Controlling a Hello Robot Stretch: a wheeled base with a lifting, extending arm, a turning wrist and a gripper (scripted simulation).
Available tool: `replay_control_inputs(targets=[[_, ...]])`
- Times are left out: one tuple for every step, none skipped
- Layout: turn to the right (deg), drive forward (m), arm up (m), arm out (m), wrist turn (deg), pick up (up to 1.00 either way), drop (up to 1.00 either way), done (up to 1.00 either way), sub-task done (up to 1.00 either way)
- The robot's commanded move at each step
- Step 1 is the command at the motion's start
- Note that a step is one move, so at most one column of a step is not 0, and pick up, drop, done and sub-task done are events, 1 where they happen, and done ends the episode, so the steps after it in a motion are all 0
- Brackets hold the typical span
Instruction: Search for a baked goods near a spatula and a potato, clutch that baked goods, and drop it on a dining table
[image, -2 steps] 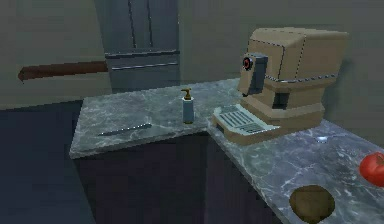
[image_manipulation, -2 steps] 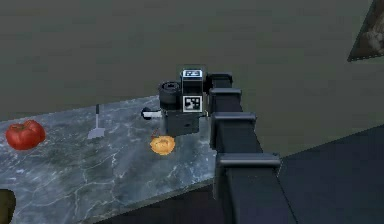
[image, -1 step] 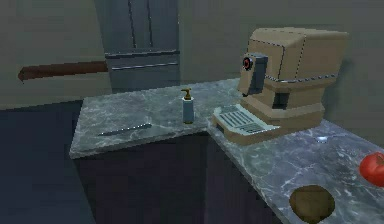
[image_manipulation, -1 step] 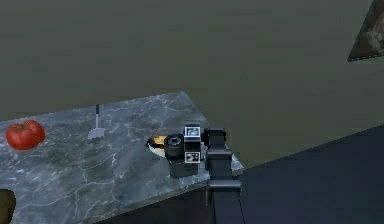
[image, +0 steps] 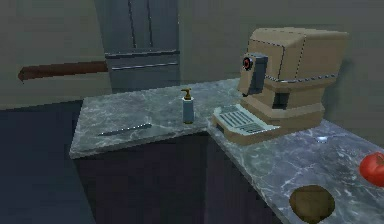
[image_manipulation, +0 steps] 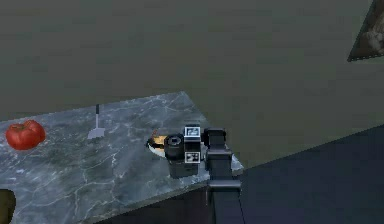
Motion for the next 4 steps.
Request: replay_control_inputs(targets=[[0.0, 0.00, 0.10, 0.00, 0.0, 0.00, 0.00, 0.00, 0.00], [0.0, 0.00, 0.02, 0.00, 0.0, 0.00, 0.00, 0.00, 0.00], [0.0, 0.00, 0.00, 0.00, -45.0, 0.00, 0.00, 0.00, 0.00], [0.0, 0.00, 0.00, 0.00, -45.0, 0.00, 0.00, 0.00, 0.00]])
